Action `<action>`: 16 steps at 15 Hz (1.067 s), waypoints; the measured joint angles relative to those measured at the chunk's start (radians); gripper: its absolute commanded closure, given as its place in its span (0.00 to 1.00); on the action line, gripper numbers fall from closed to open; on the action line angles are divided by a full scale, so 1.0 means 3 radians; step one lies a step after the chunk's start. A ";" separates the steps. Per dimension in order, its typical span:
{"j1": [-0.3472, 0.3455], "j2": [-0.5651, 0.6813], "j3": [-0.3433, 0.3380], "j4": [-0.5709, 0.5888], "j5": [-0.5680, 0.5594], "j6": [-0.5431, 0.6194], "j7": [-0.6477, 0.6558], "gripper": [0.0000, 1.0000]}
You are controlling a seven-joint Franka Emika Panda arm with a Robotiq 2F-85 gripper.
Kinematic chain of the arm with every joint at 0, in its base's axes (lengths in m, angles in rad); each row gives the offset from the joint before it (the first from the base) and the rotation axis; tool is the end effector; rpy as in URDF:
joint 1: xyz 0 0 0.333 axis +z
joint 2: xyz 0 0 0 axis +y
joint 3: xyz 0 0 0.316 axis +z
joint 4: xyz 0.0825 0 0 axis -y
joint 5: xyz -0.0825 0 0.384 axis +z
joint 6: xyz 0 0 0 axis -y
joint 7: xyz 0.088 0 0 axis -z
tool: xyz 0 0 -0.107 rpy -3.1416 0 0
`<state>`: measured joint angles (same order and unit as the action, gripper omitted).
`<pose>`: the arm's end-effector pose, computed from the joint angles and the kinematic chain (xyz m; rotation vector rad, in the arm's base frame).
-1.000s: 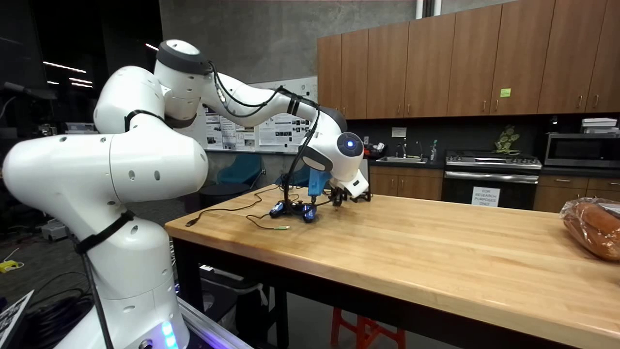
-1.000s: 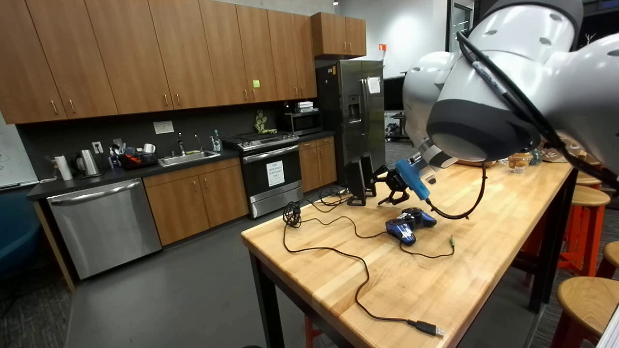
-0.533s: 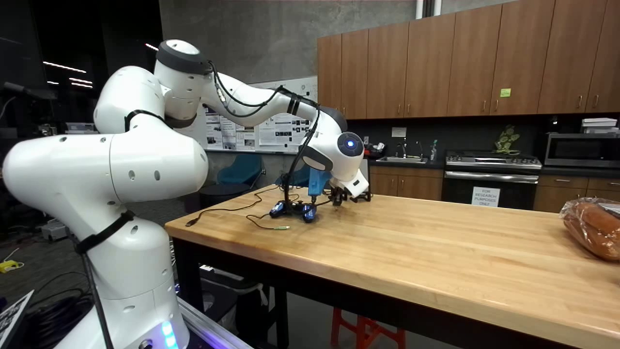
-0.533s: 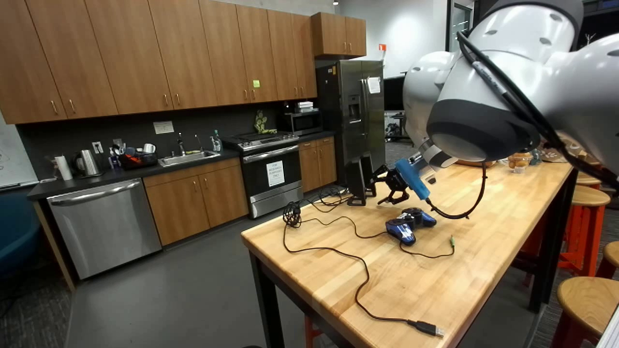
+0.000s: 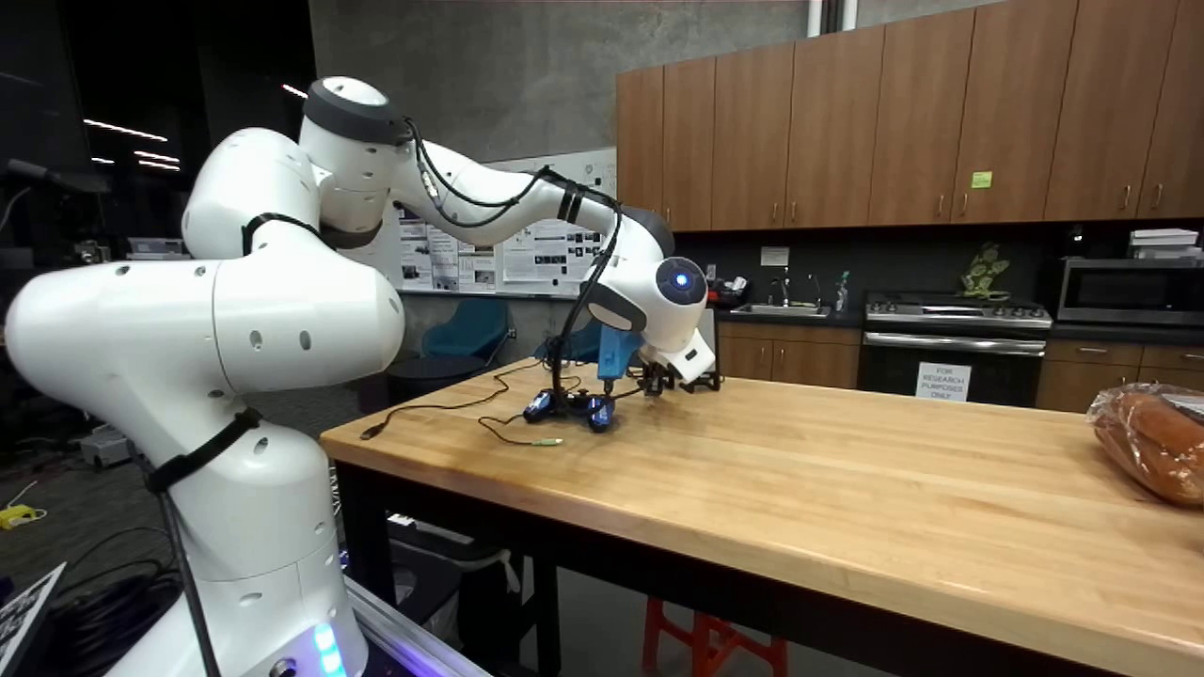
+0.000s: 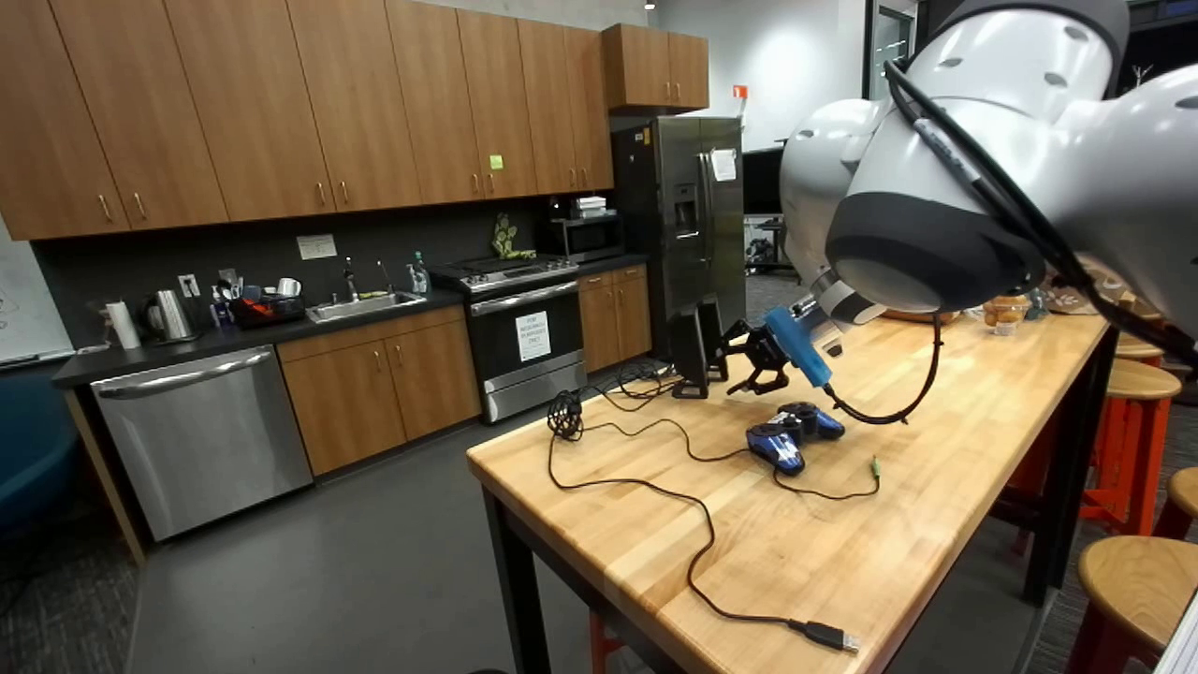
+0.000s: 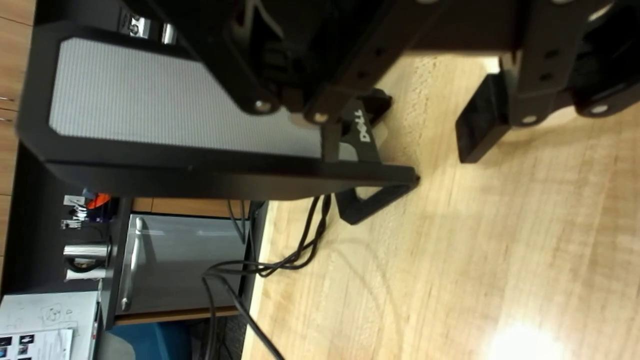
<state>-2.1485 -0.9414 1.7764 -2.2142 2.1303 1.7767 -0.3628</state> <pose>0.5552 -0.1126 0.2563 -1.9069 1.1121 -0.4717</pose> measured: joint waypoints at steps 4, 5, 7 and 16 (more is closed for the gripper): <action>-0.0001 0.0000 -0.0001 0.0000 0.0002 -0.0026 -0.0002 0.72; -0.0001 0.0000 -0.0002 0.0000 0.0003 -0.0033 -0.0003 0.74; -0.0001 0.0000 -0.0002 0.0000 0.0004 -0.0045 -0.0003 0.73; -0.0002 0.0000 -0.0003 0.0001 0.0057 -0.0059 -0.0008 0.95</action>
<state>-2.1489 -0.9413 1.7756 -2.2141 2.1474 1.7589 -0.3653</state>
